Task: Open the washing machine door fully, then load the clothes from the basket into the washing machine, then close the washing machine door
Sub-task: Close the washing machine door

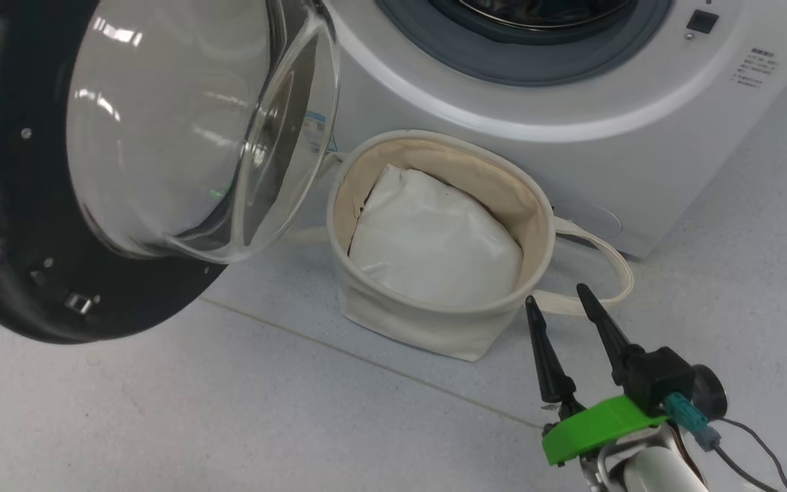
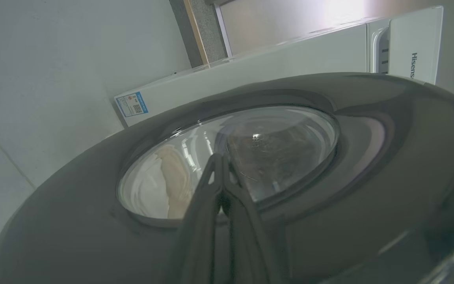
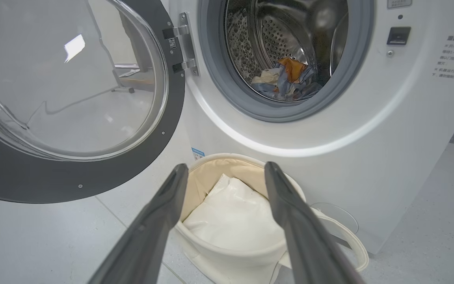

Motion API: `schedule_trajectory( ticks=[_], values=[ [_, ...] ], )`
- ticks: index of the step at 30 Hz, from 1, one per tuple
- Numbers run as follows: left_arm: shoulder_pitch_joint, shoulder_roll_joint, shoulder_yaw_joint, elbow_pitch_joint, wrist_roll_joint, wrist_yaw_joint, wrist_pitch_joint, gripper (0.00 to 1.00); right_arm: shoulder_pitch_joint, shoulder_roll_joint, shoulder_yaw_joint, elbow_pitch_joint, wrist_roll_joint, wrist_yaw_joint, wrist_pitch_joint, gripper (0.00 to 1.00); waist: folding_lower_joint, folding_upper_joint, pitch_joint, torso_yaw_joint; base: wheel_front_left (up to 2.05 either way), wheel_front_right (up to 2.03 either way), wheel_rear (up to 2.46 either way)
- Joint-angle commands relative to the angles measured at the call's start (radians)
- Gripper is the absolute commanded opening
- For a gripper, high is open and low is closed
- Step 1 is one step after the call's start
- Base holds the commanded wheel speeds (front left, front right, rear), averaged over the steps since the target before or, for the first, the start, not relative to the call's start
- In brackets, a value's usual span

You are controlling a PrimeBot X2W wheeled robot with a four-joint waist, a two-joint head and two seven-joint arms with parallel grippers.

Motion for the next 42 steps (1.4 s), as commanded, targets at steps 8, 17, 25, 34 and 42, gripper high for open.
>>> schedule_trajectory(
  ticks=[8,17,25,34,42],
  values=[
    [0.089,0.007,0.002,-0.271,-0.01,0.083,0.061,0.0,0.0,0.016,0.023,-0.033,0.057,0.0,-0.005,1.0,0.0,-0.0001,-0.046,0.013,0.0,0.0,0.0],
    [0.214,-0.089,-0.059,-0.543,-0.018,0.166,0.09,0.0,0.005,0.016,0.027,-0.036,0.086,0.0,-0.005,1.0,0.0,-0.0001,-0.07,-0.005,0.0,0.0,0.0],
    [0.255,-0.184,-0.099,-0.659,-0.041,0.201,0.086,0.0,0.0,0.016,0.021,-0.039,0.097,0.0,-0.005,1.0,0.0,-0.0001,-0.065,-0.049,0.0,0.0,0.0],
    [0.261,-0.291,-0.128,-0.659,-0.073,0.198,0.067,0.0,-0.007,0.016,-0.012,-0.047,0.106,0.0,-0.005,1.0,0.0,-0.0001,-0.054,-0.148,0.0,0.0,0.0],
    [0.199,-0.381,-0.16,-0.525,-0.048,0.143,0.001,0.0,-0.011,0.016,-0.106,-0.105,0.117,0.0,-0.005,1.0,0.0,-0.0001,-0.027,-0.248,0.0,0.0,0.0]
  ],
)
